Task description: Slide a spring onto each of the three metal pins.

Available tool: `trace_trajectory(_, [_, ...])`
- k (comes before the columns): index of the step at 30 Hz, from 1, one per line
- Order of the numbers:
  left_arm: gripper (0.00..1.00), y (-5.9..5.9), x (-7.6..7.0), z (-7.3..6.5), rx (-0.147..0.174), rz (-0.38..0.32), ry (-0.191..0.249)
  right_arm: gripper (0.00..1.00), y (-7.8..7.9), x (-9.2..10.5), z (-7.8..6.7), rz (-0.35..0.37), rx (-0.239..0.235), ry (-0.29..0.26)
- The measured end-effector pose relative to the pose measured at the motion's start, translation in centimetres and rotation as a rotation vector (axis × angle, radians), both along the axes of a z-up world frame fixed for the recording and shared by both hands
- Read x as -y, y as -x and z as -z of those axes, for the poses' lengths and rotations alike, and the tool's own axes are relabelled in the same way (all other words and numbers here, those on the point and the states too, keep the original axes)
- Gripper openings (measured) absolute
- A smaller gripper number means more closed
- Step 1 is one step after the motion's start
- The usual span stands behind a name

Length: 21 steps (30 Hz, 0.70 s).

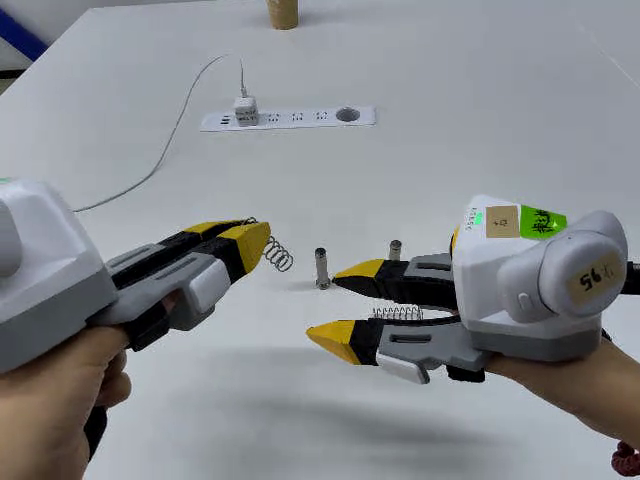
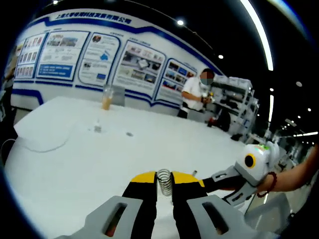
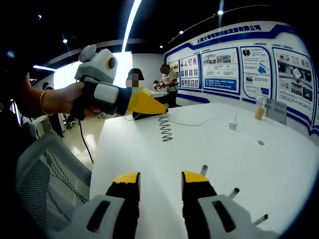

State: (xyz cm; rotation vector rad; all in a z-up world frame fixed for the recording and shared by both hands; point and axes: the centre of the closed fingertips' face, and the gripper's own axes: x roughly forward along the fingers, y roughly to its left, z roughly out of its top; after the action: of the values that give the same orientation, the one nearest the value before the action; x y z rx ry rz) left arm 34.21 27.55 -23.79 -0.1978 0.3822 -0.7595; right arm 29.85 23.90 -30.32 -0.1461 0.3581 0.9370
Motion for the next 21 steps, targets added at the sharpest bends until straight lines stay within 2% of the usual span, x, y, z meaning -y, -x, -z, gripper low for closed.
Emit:
trace_trajectory(4, [0.10, -0.4, 0.4, 0.0, 0.023, 0.010, -0.022, 0.37, -0.1, 0.7, 0.5, 0.014, -0.011, 0.021])
trace_trajectory(8, [0.10, -0.9, 0.7, 0.3, 0.054, 0.019, -0.066, 0.39, -0.2, 1.3, 0.9, 0.027, -0.018, 0.035])
trace_trajectory(11, [0.10, -1.2, 0.9, 0.2, 0.081, 0.026, -0.085, 0.40, -0.2, 1.7, 1.2, 0.035, -0.027, 0.046])
trace_trajectory(13, [0.10, -1.5, 1.0, 0.3, 0.110, 0.036, -0.115, 0.41, -0.3, 1.9, 1.5, 0.041, -0.030, 0.055])
trace_trajectory(21, [0.10, -2.4, 1.9, 0.9, 0.154, 0.062, -0.170, 0.41, -0.6, 3.0, 2.3, 0.068, -0.051, 0.079])
